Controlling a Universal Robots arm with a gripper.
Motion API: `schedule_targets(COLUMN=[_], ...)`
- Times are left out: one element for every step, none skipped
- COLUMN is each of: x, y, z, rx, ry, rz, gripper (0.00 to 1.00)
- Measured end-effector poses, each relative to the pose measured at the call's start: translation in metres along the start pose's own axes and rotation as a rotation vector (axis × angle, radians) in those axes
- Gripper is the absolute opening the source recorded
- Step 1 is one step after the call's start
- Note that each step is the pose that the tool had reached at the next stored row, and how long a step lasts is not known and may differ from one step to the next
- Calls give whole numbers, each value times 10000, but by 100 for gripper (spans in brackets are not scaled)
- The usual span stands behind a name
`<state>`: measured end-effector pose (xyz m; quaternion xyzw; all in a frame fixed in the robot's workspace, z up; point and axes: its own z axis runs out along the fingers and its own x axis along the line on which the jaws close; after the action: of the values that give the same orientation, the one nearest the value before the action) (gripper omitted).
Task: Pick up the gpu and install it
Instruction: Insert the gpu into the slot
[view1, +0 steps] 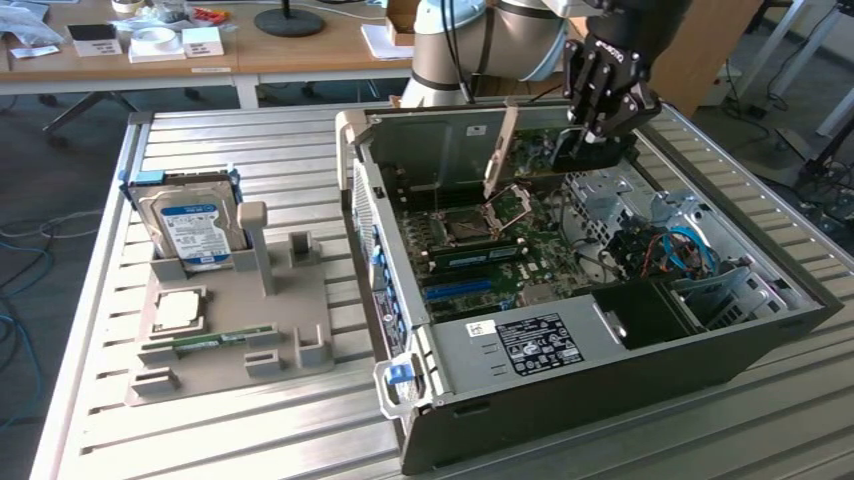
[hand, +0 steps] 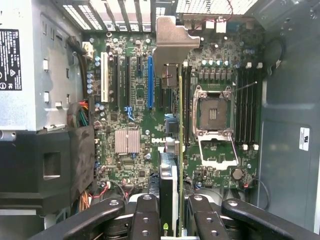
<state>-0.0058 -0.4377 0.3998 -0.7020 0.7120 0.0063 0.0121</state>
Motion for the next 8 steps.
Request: schedule_targets(x=[0, 0, 0, 1, 0, 0, 0, 0], y=[5, 5, 5, 5, 5, 5, 6, 10], z=[0, 0, 0, 0, 1, 1, 1, 5], rx=[0, 0, 0, -1, 0, 0, 0, 1], ry=[1, 1, 1, 2, 1, 1, 0, -2], rz=[1, 0, 0, 0, 0, 0, 0, 2], gripper=[27, 27, 27, 27, 27, 27, 27, 27])
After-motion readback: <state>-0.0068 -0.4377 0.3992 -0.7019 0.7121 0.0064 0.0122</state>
